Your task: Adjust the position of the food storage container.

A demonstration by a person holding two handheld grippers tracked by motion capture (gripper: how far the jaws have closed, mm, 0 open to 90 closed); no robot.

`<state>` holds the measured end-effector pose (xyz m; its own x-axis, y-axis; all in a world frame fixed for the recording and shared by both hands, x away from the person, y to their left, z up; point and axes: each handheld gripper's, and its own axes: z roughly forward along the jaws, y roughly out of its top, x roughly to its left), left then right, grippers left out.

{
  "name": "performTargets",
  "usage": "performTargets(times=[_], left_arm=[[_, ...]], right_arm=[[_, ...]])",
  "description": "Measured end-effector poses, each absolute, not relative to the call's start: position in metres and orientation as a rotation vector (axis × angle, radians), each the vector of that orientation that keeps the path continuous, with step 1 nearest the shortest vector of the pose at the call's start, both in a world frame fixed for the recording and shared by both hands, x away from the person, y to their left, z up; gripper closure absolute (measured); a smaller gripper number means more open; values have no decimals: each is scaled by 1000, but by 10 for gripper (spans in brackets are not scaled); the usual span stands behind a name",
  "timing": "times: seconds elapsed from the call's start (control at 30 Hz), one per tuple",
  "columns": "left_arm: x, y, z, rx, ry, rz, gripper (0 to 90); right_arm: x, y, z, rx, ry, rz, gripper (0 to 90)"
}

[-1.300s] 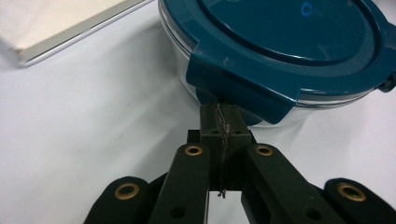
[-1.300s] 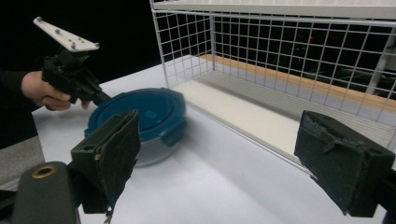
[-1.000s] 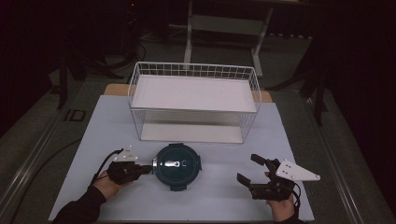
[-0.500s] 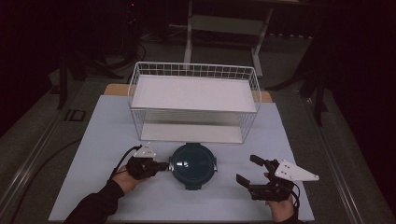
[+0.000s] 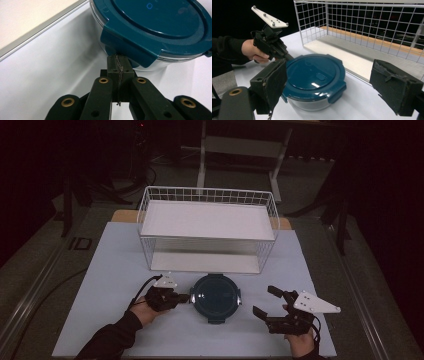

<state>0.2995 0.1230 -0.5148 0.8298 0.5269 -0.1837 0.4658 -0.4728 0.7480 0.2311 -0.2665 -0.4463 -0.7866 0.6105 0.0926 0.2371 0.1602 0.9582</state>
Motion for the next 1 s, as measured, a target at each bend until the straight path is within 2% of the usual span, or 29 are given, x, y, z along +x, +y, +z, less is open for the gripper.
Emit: performTargets(times=[0.23,0.43,0.53,0.6,0.67,0.73,0.77,0.8,0.87,0.9,1.0], left_arm=[[298,122,-513,2149,699,98,900],[294,136,-499,2099,711,101,882],[291,141,-492,2065,706,63,768],[288,142,-488,2049,706,57,610],[285,143,-484,2022,703,33,488],[283,144,-481,2002,692,2,324],[282,144,-480,2000,693,3,209],[281,144,-479,1996,696,12,143],[281,144,-478,1979,704,11,81],[282,144,-476,1968,730,19,19],[284,142,-475,1975,783,45,12]], right_arm=[[231,-267,-447,816,2126,1661,139],[231,-266,-447,815,2125,1658,139],[230,-264,-446,811,2126,1657,139],[230,-263,-447,809,2125,1657,138],[230,-262,-447,809,2123,1654,138],[229,-261,-447,809,2121,1653,138],[229,-260,-447,806,2118,1649,138],[229,-260,-447,801,2114,1645,138],[229,-259,-447,797,2120,1648,126],[230,-258,-447,793,2127,1646,120],[230,-255,-447,786,2134,1641,108]])
